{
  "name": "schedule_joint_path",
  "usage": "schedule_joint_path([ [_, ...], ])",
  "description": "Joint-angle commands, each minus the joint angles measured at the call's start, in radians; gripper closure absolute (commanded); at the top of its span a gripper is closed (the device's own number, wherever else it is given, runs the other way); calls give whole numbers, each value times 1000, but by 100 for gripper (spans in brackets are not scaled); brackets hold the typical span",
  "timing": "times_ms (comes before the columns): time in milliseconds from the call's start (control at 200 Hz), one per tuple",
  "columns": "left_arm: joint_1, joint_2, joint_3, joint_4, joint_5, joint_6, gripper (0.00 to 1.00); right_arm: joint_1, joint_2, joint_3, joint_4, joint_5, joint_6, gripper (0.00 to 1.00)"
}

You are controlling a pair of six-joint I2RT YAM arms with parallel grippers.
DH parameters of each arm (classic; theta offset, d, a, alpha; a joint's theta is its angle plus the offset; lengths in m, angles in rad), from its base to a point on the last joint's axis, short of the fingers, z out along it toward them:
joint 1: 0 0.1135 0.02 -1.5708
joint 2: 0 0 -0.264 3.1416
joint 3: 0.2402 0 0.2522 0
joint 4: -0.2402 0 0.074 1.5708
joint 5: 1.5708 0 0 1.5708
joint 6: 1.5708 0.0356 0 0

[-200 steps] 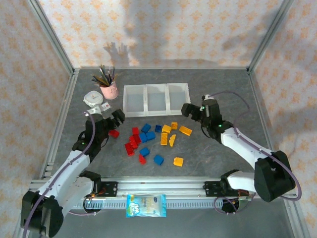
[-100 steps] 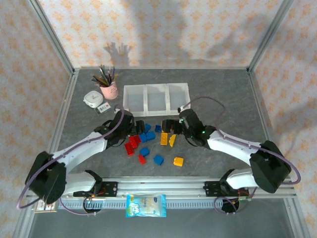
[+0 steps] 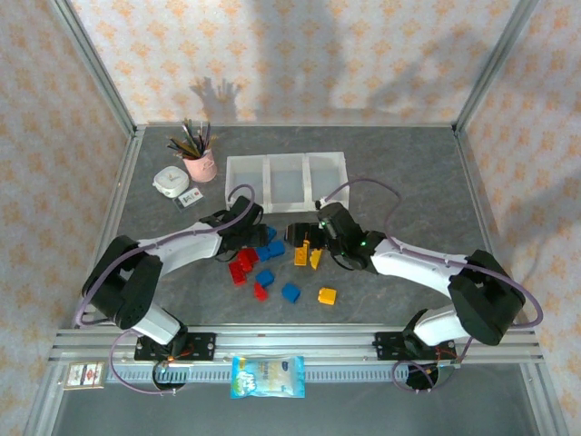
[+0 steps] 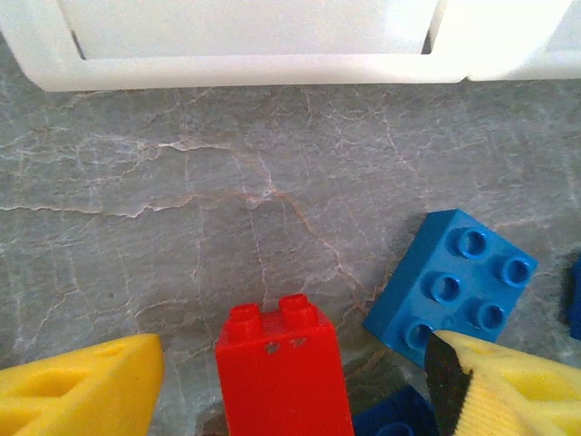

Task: Sort the legos into containers by color
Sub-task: Pick up the lego from the center of the table.

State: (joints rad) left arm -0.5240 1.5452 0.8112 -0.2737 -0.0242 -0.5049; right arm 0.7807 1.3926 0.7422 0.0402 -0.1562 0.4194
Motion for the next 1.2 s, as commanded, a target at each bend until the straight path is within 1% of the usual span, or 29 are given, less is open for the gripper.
schedule_joint_path([
  [0, -5, 33, 20, -2, -37, 8, 27, 9, 2, 29, 14, 33, 5, 0],
  [235, -4, 36, 0, 21, -57, -15, 39, 10, 2, 25, 21, 34, 4, 0],
  [671, -4, 33, -10, 32, -53, -18, 58, 10, -1, 28, 18, 43, -2, 0],
  [861, -5, 8, -7, 18, -54, -18, 64, 11, -9, 34, 18, 43, -2, 0],
  [981, -4, -34, -11, 12, -53, -21, 65, 11, -26, 42, 20, 38, -6, 0],
  [1196, -4, -121, 14, -33, -96, -17, 65, 11, -51, 82, 2, 38, -19, 0],
])
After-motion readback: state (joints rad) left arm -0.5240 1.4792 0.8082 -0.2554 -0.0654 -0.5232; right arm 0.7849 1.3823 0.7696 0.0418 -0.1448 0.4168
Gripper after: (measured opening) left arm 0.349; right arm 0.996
